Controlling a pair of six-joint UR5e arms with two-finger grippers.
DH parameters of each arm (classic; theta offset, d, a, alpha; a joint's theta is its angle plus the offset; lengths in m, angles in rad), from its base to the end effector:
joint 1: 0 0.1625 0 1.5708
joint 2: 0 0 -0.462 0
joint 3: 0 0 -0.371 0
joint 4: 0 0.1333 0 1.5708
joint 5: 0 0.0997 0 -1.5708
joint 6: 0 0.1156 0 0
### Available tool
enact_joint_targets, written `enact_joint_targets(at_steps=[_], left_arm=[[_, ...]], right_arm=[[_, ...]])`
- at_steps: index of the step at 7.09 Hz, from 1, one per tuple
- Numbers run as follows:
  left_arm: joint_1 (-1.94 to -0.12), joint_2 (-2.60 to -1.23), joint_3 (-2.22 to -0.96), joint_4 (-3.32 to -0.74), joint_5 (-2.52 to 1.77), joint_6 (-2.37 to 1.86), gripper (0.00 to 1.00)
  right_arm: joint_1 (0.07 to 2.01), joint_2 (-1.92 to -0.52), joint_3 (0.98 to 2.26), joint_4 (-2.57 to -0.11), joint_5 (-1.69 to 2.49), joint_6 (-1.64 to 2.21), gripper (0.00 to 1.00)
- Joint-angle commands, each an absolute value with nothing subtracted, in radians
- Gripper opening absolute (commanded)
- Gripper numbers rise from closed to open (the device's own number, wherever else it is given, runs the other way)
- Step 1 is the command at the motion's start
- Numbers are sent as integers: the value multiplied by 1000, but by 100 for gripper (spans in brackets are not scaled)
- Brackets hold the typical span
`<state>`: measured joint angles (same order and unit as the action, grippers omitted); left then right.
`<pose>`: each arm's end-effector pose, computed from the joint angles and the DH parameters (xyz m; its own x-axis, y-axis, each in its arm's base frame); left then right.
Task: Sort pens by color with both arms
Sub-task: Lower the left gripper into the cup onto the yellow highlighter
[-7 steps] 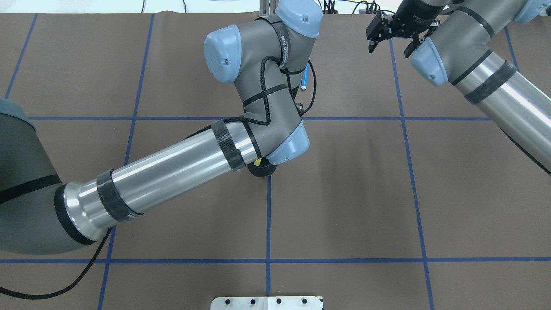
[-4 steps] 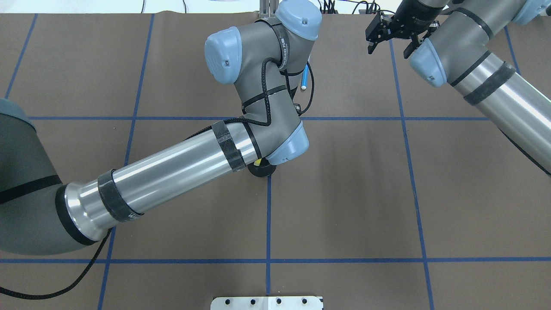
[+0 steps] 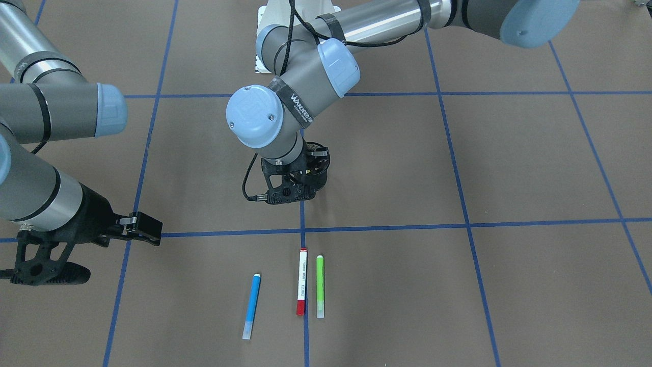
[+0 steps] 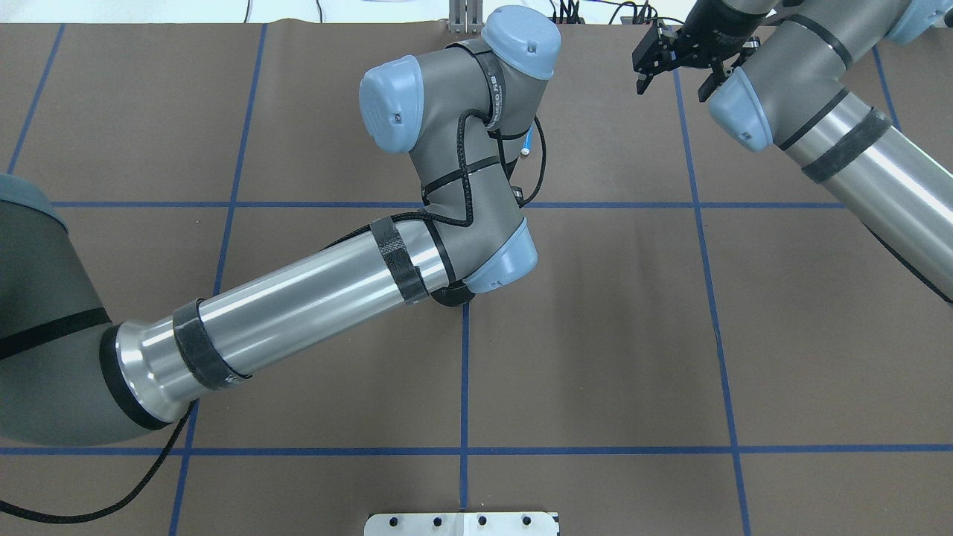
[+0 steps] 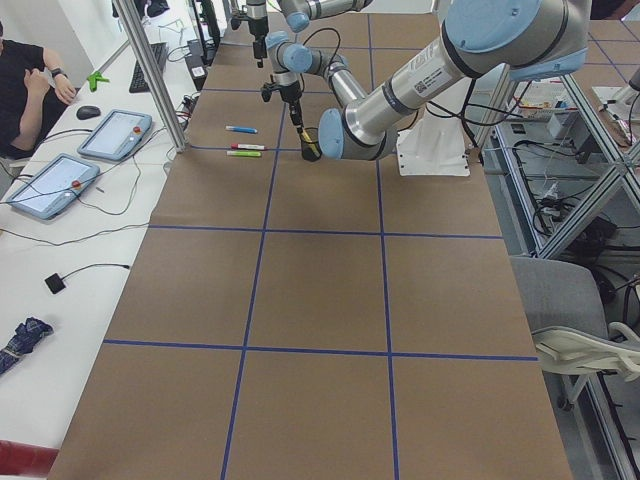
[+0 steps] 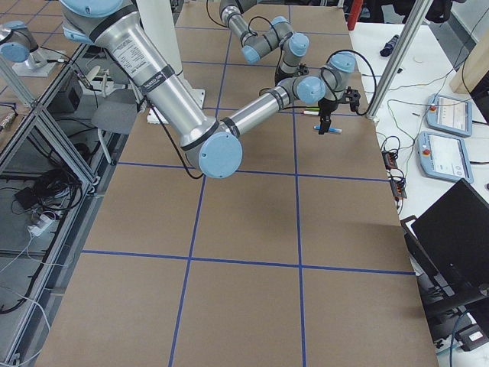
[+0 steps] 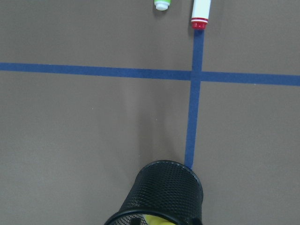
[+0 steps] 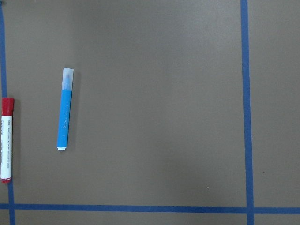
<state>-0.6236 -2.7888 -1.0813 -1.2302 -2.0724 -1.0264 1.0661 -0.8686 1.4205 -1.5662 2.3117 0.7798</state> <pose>0.6373 -0.5542 0.1313 0.8316 -0.0388 -0.5541 -0.0775 0.9797 -0.1849 -0.3114 -0.6780 0.3404 0.6254 0.0470 0.7789 -0.0410 0.9988 -0.0274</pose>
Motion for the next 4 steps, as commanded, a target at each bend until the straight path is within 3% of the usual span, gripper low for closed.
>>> enact_joint_targets(at_steps=[1, 4], left_arm=[[-621, -2790, -1083, -1230, -2072, -1029, 33], [-623, -2790, -1088, -1229, -2053, -1028, 30]], right_arm=[[1066, -871, 1420, -1566, 2312, 779, 99], [1065, -870, 1420, -1566, 2312, 779, 99]])
